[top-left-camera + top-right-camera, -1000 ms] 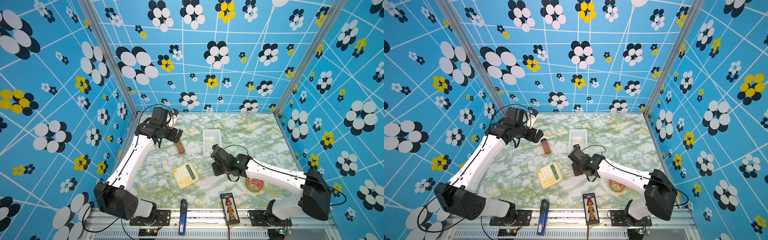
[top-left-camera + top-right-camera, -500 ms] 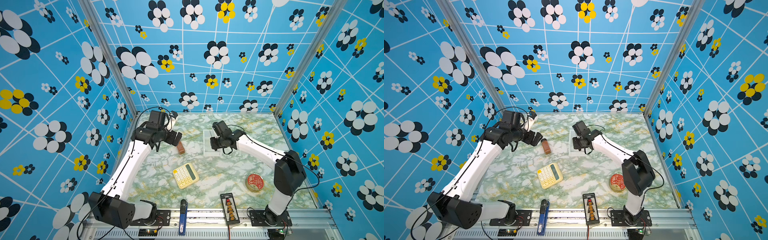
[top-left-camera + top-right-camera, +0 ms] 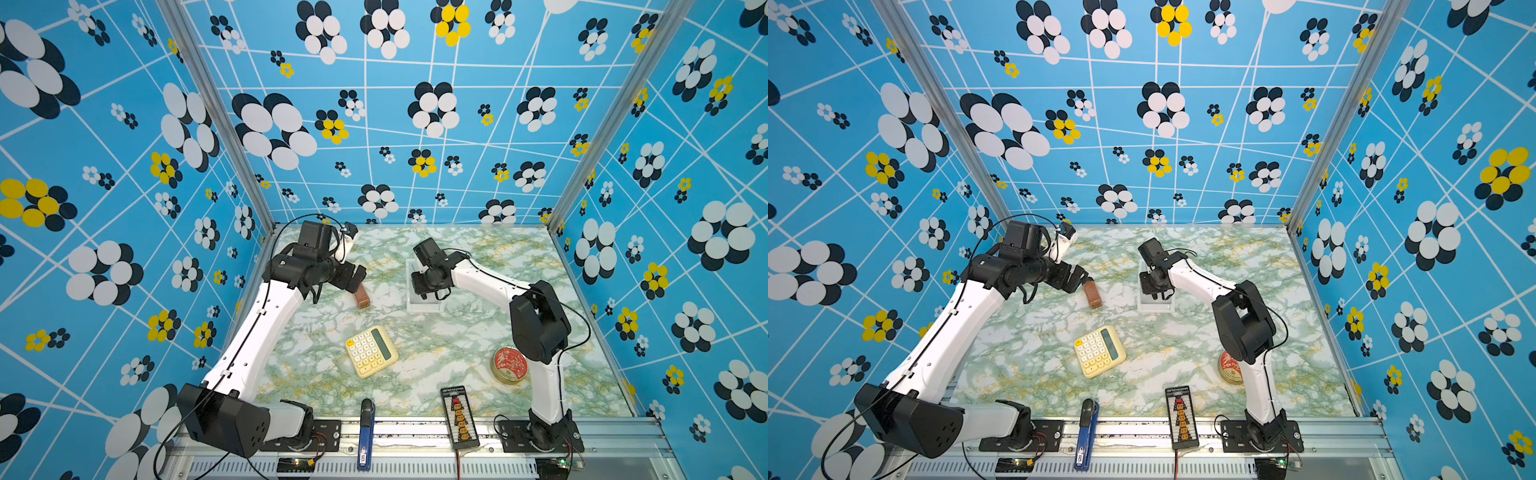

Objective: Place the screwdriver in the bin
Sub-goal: 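Carry the screwdriver with the right gripper over the white bin, then lower the screwdriver into the bin and open the right gripper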

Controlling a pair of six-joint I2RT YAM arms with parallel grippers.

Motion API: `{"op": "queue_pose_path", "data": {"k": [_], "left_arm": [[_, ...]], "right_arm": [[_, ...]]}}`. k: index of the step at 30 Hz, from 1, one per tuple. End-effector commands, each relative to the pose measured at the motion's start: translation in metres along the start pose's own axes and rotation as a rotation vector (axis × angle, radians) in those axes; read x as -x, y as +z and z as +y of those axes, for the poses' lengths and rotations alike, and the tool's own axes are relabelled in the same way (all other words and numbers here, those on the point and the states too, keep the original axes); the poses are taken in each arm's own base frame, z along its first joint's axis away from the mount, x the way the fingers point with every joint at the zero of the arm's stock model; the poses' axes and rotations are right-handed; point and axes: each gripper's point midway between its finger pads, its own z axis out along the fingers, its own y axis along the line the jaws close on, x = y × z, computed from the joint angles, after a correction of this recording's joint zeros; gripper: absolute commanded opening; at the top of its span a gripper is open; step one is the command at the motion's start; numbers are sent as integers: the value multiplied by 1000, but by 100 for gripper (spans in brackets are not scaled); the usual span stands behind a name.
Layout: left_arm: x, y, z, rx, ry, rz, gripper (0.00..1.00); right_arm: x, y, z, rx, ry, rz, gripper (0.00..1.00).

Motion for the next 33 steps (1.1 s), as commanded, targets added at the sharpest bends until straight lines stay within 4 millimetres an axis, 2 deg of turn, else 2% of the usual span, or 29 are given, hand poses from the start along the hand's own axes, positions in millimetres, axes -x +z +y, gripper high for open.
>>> {"op": "queue_pose_path", "data": {"k": [1, 9, 15, 18, 22, 28, 30, 33], "left_arm": [[-4, -3, -9, -32, -10, 12, 99], [-6, 2, -11, -45, -15, 23, 99], [-5, 2, -11, -44, -14, 24, 99], [-5, 3, -11, -46, -15, 25, 99], [-6, 3, -11, -46, -17, 28, 99], [-6, 3, -11, -46, -20, 30, 99], [-6, 3, -11, -45, -19, 31, 99], [-6, 4, -10, -41, -18, 34, 99]], "right_arm": [[-2, 6, -4, -13, -11, 23, 14], [-3, 21, -4, -15, -22, 49, 15], [-1, 24, -4, -16, -23, 51, 20], [-8, 35, -5, -27, -27, 80, 25], [-7, 33, -7, -32, -28, 76, 29], [-8, 30, -8, -42, -39, 77, 31], [1, 15, -7, -34, -37, 43, 31], [6, 5, -3, -15, -35, 26, 31]]}}
